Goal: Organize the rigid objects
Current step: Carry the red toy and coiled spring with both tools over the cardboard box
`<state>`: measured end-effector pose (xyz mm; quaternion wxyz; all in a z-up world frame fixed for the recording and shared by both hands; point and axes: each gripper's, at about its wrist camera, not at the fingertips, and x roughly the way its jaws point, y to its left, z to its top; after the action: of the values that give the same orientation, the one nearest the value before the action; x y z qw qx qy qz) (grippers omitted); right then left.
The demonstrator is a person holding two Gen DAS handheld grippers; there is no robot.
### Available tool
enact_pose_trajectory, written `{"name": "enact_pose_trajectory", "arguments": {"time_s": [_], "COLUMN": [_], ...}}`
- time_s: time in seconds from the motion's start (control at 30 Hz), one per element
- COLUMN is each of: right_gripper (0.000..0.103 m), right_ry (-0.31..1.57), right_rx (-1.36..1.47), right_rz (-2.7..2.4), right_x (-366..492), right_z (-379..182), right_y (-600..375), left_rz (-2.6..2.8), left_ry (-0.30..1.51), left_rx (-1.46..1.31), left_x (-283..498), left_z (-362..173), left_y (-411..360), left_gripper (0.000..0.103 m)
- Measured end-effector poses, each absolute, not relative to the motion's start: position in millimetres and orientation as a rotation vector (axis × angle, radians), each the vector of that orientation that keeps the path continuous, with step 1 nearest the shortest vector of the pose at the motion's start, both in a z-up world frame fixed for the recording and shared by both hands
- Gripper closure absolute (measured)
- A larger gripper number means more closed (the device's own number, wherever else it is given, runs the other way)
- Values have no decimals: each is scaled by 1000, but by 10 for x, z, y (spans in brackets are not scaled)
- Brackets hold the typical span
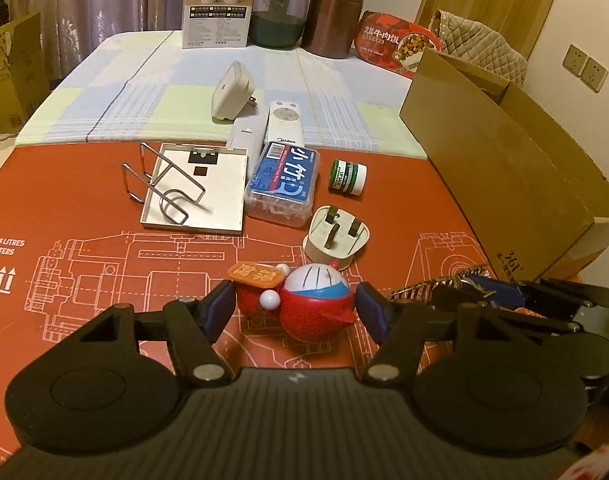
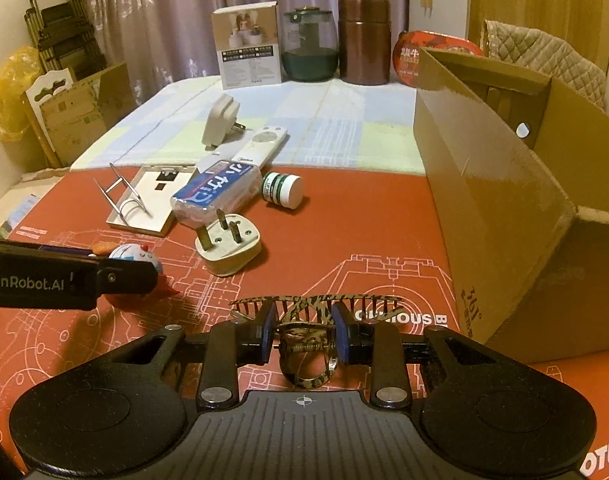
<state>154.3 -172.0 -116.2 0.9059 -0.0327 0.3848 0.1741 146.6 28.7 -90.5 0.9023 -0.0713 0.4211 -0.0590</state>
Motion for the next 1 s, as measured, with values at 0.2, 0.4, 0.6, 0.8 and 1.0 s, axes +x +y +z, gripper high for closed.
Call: {"name": "enact_pose_trajectory", "arguments": {"time_s": [0.2,0.4,0.6,0.8,1.0], "right_gripper": [76,76,76,76,76], "right_ry": [772,726,655,574,513], "right_rx": [-70,-72,-60,-63,-40], "right_rz": [365,376,379,352,264], "right_x": [1477,1417,1395,1387,1431], "right_z": [-1044,-845,-546,-180,134], "right_y": [-1717,-1694,-1700,-1820,-2244], "left_rz": [-120,-117,-127,-162,-249], "left_ry": [853,803,741,687,649], "left_rx": [-137,-119,-96,-70,-50], "left_x": [1373,1323,1299,1307,1394], "left_z": [-780,-499,-159,176,411], "left_y": [297,294,238,43,-364], "left_gripper": [42,42,41,41,41]}}
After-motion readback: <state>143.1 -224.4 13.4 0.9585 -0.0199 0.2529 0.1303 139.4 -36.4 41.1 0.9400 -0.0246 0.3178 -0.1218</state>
